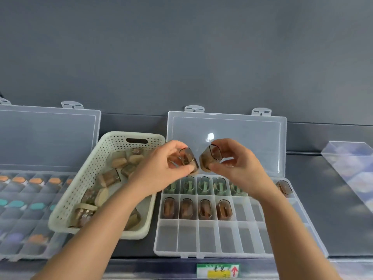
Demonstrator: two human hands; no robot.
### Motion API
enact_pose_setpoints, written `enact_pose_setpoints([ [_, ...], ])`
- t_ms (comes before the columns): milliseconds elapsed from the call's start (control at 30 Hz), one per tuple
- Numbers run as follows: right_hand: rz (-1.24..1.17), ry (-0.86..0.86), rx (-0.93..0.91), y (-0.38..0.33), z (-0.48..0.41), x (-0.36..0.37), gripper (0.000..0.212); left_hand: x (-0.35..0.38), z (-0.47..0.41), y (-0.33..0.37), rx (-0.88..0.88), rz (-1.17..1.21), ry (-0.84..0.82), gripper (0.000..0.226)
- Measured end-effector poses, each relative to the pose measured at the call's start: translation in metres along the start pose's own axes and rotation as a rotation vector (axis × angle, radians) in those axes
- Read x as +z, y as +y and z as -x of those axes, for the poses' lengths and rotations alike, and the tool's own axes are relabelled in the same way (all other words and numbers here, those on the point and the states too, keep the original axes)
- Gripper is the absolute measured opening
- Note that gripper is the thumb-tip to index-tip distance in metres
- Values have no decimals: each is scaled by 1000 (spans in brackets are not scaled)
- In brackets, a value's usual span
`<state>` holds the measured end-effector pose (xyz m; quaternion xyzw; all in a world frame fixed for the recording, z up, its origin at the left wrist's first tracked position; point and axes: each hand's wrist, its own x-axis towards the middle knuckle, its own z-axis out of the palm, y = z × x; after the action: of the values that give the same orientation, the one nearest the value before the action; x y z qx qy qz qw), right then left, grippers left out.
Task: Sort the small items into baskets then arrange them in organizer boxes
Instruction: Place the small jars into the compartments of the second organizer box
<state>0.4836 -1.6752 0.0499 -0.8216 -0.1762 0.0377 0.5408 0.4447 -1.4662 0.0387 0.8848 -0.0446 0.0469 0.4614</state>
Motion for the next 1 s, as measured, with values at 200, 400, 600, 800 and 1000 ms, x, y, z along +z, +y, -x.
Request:
enact_pose_setpoints([
  [200,164,-33,56,8,35,-51,41,45,7,33,121,-78,-134,40],
  [400,287,-63,135,28,59,-86,41,87,10,53,216,-217,-218,44],
  [600,390,-96,174,49,74,-98,39,115,14,56,265,-376,-238,51],
  [800,515,-123,126,61,80,-93,39,127,18,54,273,-511,-185,50],
  [1000,636,-154,87,68,77,-86,37,139,21,43,234,-623,-194,52],
])
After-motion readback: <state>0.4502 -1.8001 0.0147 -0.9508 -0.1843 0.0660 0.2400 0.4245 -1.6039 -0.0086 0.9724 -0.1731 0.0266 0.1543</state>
